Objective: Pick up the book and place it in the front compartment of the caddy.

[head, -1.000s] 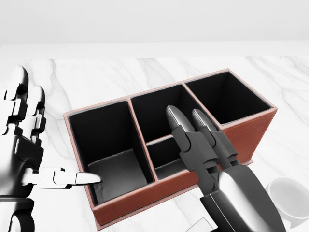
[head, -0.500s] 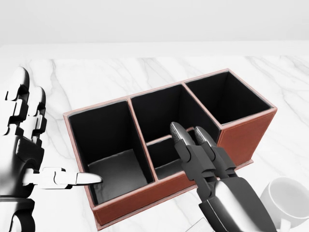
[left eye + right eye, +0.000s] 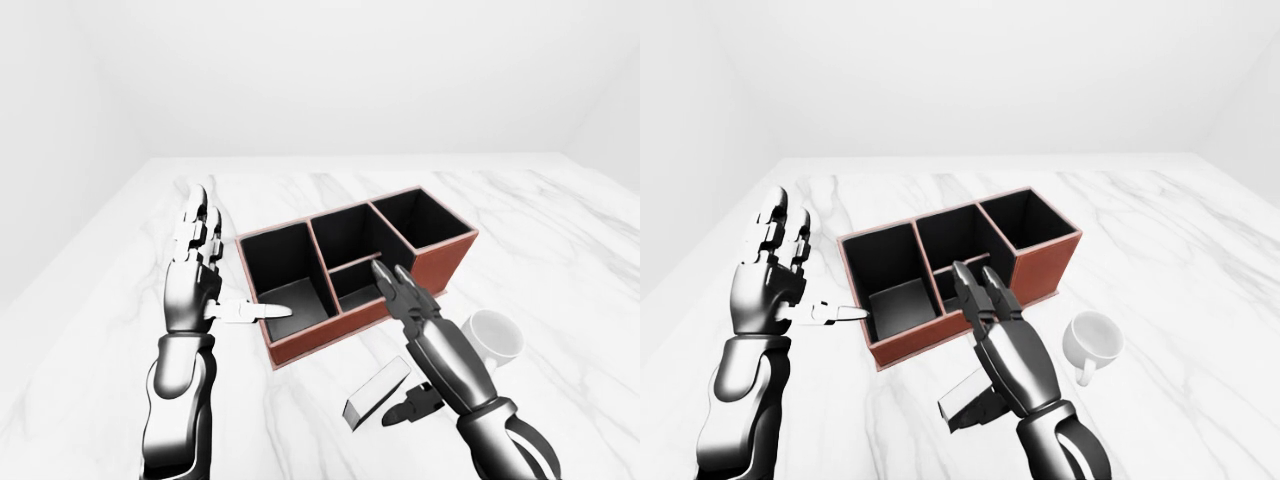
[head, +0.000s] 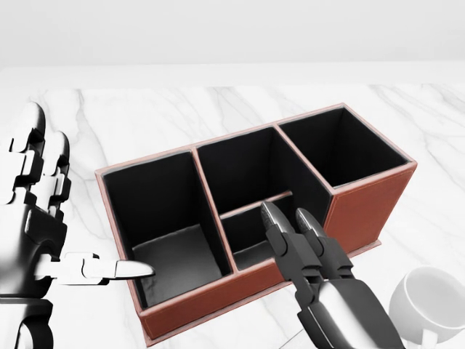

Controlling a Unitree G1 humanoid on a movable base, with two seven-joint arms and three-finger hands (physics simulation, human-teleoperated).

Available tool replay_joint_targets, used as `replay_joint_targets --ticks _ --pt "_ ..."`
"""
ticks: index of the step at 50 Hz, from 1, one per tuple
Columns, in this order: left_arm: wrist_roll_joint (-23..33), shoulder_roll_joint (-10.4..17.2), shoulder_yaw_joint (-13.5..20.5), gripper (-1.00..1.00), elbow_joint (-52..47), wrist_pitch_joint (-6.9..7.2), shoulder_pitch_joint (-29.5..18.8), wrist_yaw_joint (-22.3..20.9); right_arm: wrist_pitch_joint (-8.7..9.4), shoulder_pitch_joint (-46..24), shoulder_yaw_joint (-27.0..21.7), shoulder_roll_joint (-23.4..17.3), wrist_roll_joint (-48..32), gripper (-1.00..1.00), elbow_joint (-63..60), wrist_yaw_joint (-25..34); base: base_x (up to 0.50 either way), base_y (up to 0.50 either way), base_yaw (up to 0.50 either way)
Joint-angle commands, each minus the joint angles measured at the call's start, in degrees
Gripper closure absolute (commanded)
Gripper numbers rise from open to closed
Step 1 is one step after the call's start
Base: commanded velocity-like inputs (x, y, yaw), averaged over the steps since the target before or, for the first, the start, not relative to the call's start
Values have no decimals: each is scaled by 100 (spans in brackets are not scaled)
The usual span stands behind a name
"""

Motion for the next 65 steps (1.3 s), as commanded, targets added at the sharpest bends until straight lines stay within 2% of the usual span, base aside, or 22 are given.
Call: replay_joint_targets --ticks 1,21,49,65 --pt "3 -2 0 -100 18 0 4 -3 -45 71 29 -34 -38 -100 192 -147 0 0 0" --pt "-20 4 14 -100 13 0 -16 -1 -183 55 80 -74 -101 -100 537 -328 0 0 0" --pt "-2 0 -3 -100 26 0 -6 -4 -561 -86 -77 -58 -152 -100 1319 -645 0 0 0" --pt "5 0 -9 -100 33 0 -4 3 -625 -57 -30 -67 -238 -100 1413 -688 0 0 0"
